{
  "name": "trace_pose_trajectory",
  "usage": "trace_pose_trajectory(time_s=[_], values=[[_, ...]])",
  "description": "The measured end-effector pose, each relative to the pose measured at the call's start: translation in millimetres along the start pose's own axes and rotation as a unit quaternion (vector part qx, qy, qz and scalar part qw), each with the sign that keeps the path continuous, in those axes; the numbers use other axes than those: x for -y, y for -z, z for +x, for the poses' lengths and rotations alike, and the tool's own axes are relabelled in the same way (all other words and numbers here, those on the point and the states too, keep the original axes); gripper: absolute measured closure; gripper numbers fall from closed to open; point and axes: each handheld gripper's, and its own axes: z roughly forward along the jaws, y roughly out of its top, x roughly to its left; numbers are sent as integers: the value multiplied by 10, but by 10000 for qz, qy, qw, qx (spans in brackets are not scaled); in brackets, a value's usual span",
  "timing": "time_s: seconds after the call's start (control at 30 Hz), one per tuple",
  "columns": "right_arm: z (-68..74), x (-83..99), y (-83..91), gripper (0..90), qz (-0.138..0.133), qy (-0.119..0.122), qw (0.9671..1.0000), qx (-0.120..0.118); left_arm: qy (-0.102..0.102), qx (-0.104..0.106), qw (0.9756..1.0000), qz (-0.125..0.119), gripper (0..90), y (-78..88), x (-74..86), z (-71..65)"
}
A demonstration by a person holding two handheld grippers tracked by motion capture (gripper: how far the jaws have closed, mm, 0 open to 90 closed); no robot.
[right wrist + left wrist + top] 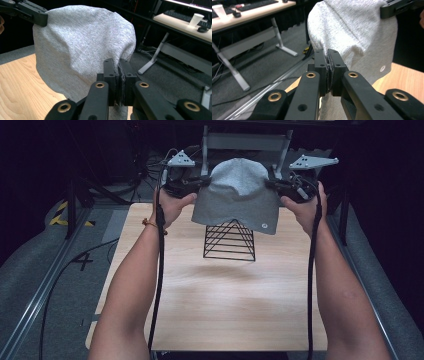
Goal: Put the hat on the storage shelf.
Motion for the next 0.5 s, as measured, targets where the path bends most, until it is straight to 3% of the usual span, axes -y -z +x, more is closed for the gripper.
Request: trace_pose_trajectory(time_s=[0.2, 0.3, 0.5], values=[[79, -56, 106, 860, -60, 135, 9999, -19, -126, 81, 9998, -103, 870, 114, -32, -93], [117, -56, 134, 860, -37, 207, 9998, -19, -229, 124, 9997, -29, 870, 126, 7, -131], [150, 36, 106, 860, 74, 237, 9997, -44, -182, 189, 9996, 66, 870, 71, 157, -158]])
